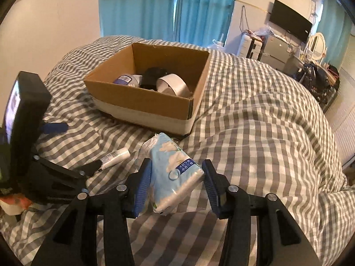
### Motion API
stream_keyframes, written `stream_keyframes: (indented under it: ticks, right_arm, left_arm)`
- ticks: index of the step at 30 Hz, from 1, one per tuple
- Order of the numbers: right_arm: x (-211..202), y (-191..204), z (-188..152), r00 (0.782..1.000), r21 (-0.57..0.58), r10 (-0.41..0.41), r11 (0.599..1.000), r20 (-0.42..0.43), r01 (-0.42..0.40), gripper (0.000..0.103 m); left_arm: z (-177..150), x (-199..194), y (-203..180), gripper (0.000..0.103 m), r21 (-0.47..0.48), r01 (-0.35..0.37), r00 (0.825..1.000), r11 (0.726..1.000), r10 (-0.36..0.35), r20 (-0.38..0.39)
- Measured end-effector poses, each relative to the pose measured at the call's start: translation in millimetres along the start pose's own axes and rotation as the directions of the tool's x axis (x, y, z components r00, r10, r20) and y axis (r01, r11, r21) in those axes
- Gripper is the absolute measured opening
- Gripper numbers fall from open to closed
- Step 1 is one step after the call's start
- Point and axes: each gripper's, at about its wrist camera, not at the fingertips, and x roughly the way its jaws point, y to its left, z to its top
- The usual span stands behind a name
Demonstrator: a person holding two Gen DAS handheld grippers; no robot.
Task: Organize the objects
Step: 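Grasp the white tube with left tool while right tool grasps blue tissue pack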
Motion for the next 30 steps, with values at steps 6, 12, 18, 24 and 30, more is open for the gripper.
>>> stream_keyframes:
  ticks: [6, 12, 18, 24, 30]
  right_arm:
    - [17, 4, -6, 0.999, -0.002, 0.020, 1.000, -0.038, -0.020, 0.046]
    - [22, 4, -10, 0.998, 0.003, 0.028, 1.000, -0.049, -0.028, 0.046]
    - [12, 5, -8, 0.999, 0.005, 0.018, 1.000, -0.032, -0.018, 0.046]
    - [-5, 10, -3, 1.000, 0.003, 0.005, 1.000, -0.008, -0.004, 0.046]
    - [-26, 24, 2, 1.000, -0.020, -0.001, 1.000, 0.024, 0.002, 0.046]
  left_arm:
    - [7, 25, -7, 0.079, 0.003, 0.006, 0.999, 1.000, -0.006, -0.052]
    - [4, 37, -18, 0.042, 0.051, 0.043, 0.995, 0.998, -0.038, -0.092]
    - [1, 30, -5, 0.028, -0.028, 0.081, 0.988, 0.996, -0.084, -0.128]
    - [-2, 1, 16, 0.025, -0.104, 0.109, 0.987, 0.989, -0.121, -0.108]
    - [-13, -37, 34, 0.025, -0.133, 0.135, 0.989, 0.982, -0.143, -0.048]
